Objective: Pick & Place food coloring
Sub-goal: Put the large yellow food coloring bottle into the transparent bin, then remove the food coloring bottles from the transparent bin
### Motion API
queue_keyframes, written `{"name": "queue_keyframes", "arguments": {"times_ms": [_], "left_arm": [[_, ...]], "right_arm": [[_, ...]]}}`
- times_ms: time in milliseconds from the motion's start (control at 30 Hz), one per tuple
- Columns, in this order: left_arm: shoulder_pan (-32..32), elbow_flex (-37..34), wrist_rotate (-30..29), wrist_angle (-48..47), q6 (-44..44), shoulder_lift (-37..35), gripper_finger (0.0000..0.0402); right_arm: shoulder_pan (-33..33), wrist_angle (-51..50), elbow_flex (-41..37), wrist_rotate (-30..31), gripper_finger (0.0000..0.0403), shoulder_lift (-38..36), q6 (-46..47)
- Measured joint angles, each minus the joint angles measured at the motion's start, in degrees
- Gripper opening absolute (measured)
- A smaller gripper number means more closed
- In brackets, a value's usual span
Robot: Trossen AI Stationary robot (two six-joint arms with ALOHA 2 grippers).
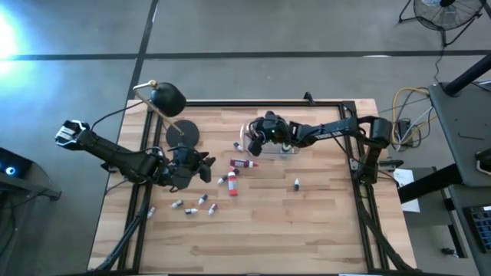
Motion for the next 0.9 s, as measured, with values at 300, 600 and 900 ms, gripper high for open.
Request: {"name": "queue_keyframes", "arguments": {"times_ms": [300,600,900], "left_arm": [[0.0,0.0,-0.5,0.0,0.6,0.0,0.0174],[0.1,0.0,-0.6,-0.2,0.7,0.0,0.0174],[0.2,0.0,-0.6,-0.3,0.7,0.0,0.0174]], "right_arm": [[-0.3,-1.5,-0.1,0.0,0.0187,0.2,-0.4],[-0.6,-1.9,-0.1,0.0,0.0191,0.2,-0.8],[-2.9,-38.5,10.4,-4.5,0.0192,-2.2,-4.8]]}}
